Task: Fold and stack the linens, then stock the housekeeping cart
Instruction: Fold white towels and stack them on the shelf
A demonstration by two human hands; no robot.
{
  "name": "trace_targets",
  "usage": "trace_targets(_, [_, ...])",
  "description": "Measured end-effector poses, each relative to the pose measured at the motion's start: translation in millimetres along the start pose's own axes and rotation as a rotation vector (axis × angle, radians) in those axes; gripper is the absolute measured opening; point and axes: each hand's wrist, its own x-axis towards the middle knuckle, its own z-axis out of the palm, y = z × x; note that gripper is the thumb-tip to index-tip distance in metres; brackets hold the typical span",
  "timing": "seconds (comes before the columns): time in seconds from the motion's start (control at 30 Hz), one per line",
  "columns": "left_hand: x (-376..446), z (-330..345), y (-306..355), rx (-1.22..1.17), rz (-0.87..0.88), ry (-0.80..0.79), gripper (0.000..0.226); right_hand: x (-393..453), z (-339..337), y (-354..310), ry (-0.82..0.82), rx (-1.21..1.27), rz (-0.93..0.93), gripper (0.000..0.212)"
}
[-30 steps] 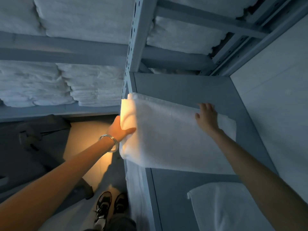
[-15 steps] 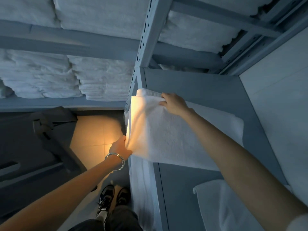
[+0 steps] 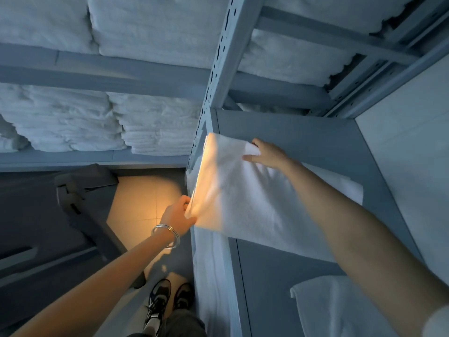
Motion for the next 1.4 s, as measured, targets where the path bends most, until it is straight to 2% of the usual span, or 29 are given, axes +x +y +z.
trace_targets(0.1, [5, -18, -8, -0.051, -0.037, -0.043, 0.024, -5, -16, 18, -0.174, 0.013, -0.031, 0.043])
trace_targets(0.17, [5, -31, -12, -0.047, -0.038, -0.073, 0.027, -14, -24, 32, -0.296, -0.014, -0.020, 0.048])
trace_targets(0.23, [4, -41, -15, 0.039, -0.015, -0.038, 0.026, -17, -26, 53, -0.362, -0.056, 0.000, 0.055])
trace_targets(0.27, [3, -44, -16, 0.058, -0.010, 0.000, 0.024, -18, -25, 65, -0.370, -0.110, 0.021, 0.045])
trace_targets(0.3, [2, -46, -16, 0.045, -0.008, 0.038, 0.023, -18, -23, 77, -0.354, -0.174, 0.040, 0.030])
trace_targets(0.33, [0, -47, -16, 0.032, -0.004, 0.066, 0.024, -20, -23, 88, -0.327, -0.215, 0.073, 0.025])
trace_targets(0.4, [-4, -48, -18, 0.029, 0.017, 0.075, 0.027, -26, -21, 104, -0.218, -0.202, 0.116, 0.039])
trace_targets(0.47, [-5, -47, -20, 0.016, 0.040, 0.061, 0.026, -35, -17, 112, -0.055, -0.138, 0.119, 0.040])
trace_targets(0.53, [-6, -45, -16, -0.107, 0.001, 0.053, 0.027, -42, -10, 118, 0.069, -0.085, 0.124, 0.036])
trace_targets(0.63, [-6, -40, -12, -0.532, -0.190, -0.042, 0.041, -50, -7, 125, 0.014, 0.013, 0.167, 0.041])
trace_targets(0.67, [-7, -38, -11, -0.567, -0.206, -0.038, 0.042, -53, -8, 128, -0.042, 0.030, 0.170, 0.042])
trace_targets(0.73, [-6, -36, -15, -0.386, -0.107, 0.078, 0.037, -60, -17, 134, -0.142, 0.023, 0.194, 0.039])
trace_targets(0.8, [-7, -36, -20, -0.138, -0.012, 0.226, 0.029, -67, -30, 141, -0.160, -0.053, 0.218, 0.039])
trace_targets(0.87, [-7, -38, -26, -0.073, 0.007, 0.301, 0.034, -71, -41, 148, -0.081, -0.180, 0.249, 0.047])
trace_targets(0.93, [-5, -40, -30, -0.059, -0.023, 0.311, 0.036, -71, -43, 152, 0.008, -0.330, 0.300, 0.044])
trace_targets(1.0, [-3, -38, -28, -0.090, -0.069, 0.248, 0.034, -70, -33, 156, 0.097, -0.432, 0.376, 0.026])
trace_targets(1.1, [7, -33, -19, -0.312, -0.239, 0.100, 0.025, -73, -7, 156, 0.265, -0.444, 0.541, 0.041])
trace_targets(1.13, [9, -32, -14, -0.425, -0.319, 0.037, 0.020, -77, 1, 154, 0.344, -0.422, 0.546, 0.041])
trace_targets(1.2, [11, -27, -4, -0.610, -0.457, -0.077, 0.013, -84, 15, 147, 0.431, -0.396, 0.438, 0.034])
trace_targets(1.3, [18, -20, 1, -0.691, -0.543, -0.218, 0.035, -99, 29, 147, 0.392, -0.370, 0.251, 0.030])
trace_targets(1.37, [24, -14, 3, -0.805, -0.605, -0.283, 0.044, -107, 30, 158, 0.299, -0.304, 0.376, 0.037])
trace_targets(1.4, [25, -11, 5, -0.855, -0.623, -0.295, 0.040, -110, 28, 166, 0.256, -0.253, 0.488, 0.040])
